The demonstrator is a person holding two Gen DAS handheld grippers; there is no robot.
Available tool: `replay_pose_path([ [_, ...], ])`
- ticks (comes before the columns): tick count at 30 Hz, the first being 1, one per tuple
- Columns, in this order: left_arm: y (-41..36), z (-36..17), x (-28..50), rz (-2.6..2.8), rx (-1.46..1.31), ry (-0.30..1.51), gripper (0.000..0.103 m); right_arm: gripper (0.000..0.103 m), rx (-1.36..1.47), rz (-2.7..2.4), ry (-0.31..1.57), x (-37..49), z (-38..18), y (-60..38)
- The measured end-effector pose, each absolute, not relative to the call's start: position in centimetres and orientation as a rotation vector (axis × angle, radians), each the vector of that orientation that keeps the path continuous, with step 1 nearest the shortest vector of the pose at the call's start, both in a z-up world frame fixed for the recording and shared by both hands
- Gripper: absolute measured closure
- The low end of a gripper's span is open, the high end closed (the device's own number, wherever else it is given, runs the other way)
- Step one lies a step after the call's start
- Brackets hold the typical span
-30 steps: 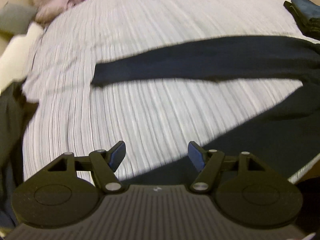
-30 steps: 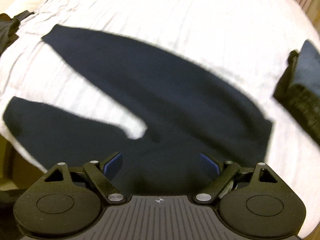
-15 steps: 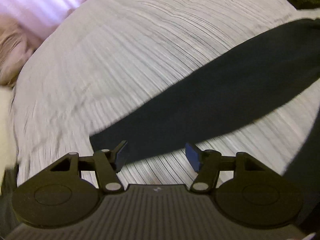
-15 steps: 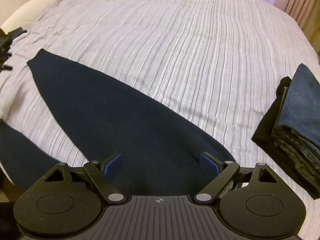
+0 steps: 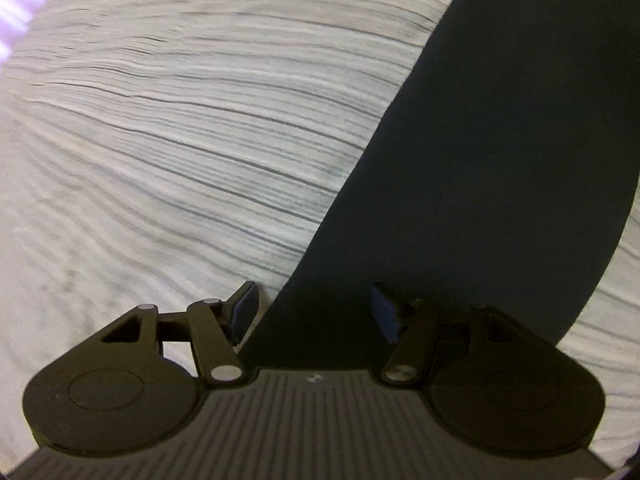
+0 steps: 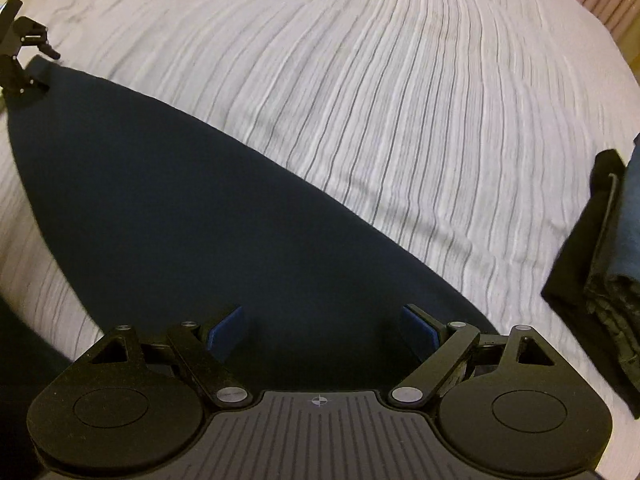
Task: Fold clothes
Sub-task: 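Grasp a sweatpants leg with the left gripper while right gripper grasps the waistband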
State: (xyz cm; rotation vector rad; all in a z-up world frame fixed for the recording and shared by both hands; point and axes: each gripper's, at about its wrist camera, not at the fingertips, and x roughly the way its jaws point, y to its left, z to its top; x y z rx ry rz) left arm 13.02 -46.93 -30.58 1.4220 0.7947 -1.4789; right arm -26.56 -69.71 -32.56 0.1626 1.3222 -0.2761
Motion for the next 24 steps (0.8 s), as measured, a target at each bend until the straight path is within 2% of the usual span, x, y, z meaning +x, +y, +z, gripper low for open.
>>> replay_pose_path([
  [3,-47.7,-31.6,14.0,-1.556,1.439,0.845,0.044,0.016,0.174,-0.297,1.335,-26.6,-33.5,-70.1],
  [4,-47.9,-31.7,14.0,-1.574,1.445,0.870,0.050,0.016,0.178,-0.304,1.345,-26.8,-33.7,-70.3],
  [5,-48.0,-31.7,14.1,-1.591,1.451,0.896,0.057,0.016,0.182,-0.311,1.354,-26.9,-33.9,-70.5],
  [6,-48.2,-31.8,14.1,-1.608,1.457,0.923,0.073,0.016,0.185,-0.319,1.362,-27.1,-34.0,-70.7],
  [7,-48.2,-31.6,13.9,-1.605,1.471,0.923,0.085,0.016,0.185,-0.331,1.366,-27.5,-34.0,-70.9],
  [9,-47.9,-31.3,13.1,-1.595,1.513,0.898,0.099,0.016,0.198,-0.357,1.370,-28.5,-33.8,-71.7],
  [16,-45.1,-26.8,10.5,-1.489,1.492,0.706,0.101,0.016,0.155,-0.395,1.374,-32.0,-32.6,-75.9],
  [24,-43.2,-25.6,5.2,-1.325,1.528,0.583,0.101,0.016,0.053,-0.200,1.364,-31.1,-36.4,-81.0],
])
